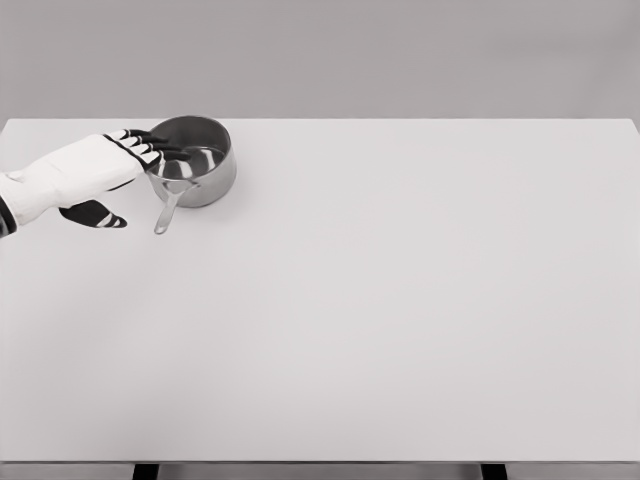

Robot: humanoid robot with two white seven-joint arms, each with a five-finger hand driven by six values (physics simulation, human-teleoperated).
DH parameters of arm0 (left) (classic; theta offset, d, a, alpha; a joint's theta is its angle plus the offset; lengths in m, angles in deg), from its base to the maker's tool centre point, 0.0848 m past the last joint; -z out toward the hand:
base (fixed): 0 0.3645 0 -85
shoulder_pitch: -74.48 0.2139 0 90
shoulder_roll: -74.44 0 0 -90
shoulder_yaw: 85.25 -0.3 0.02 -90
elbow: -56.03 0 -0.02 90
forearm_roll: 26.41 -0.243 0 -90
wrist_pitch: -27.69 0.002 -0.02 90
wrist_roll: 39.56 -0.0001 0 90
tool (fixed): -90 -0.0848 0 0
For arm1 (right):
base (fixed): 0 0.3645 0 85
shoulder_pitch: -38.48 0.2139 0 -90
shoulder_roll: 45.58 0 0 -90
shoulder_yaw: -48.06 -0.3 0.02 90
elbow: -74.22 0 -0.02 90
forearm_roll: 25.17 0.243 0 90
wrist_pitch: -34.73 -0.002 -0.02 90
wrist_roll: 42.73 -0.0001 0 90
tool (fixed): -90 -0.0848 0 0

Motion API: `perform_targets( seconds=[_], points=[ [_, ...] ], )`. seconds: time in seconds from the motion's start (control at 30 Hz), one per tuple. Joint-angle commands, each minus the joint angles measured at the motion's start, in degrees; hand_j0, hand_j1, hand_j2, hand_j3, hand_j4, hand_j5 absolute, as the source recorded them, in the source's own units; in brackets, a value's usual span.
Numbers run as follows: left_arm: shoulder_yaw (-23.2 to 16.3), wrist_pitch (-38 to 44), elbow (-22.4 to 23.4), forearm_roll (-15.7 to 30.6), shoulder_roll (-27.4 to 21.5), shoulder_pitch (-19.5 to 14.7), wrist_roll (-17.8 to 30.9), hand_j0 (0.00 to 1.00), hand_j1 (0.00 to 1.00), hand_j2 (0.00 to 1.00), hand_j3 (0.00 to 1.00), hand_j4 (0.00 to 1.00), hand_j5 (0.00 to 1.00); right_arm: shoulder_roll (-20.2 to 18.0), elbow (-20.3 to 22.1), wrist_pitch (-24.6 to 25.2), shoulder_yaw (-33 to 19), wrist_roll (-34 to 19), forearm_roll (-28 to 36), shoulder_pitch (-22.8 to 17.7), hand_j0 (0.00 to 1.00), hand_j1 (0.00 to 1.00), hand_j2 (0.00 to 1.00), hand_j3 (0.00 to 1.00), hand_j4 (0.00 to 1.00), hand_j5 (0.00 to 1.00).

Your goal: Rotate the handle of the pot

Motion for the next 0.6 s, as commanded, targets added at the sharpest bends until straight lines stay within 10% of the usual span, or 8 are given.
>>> perform_targets(
  seconds=[0.0,0.23,0.57],
  points=[
    [0.1,-0.2,0.0,0.1,0.1,0.0,0.0,1.0,1.0,1.0,1.0,1.0,1.0,0.0,0.0,0.1,0.0,0.0,0.0,0.0,1.0,1.0,1.0,1.0,1.0,1.0],
    [0.0,-0.2,0.1,0.1,11.3,-3.2,0.0,1.0,1.0,1.0,1.0,1.0,1.0,0.0,0.0,0.1,-0.1,0.2,0.0,-0.8,1.0,1.0,1.0,1.0,1.0,1.0],
    [0.1,0.3,0.2,-0.9,15.1,-2.1,-0.4,1.0,1.0,1.0,1.0,1.0,1.0,0.0,0.0,0.1,-0.1,0.2,0.0,-0.8,1.0,1.0,1.0,1.0,1.0,1.0]
  ],
)
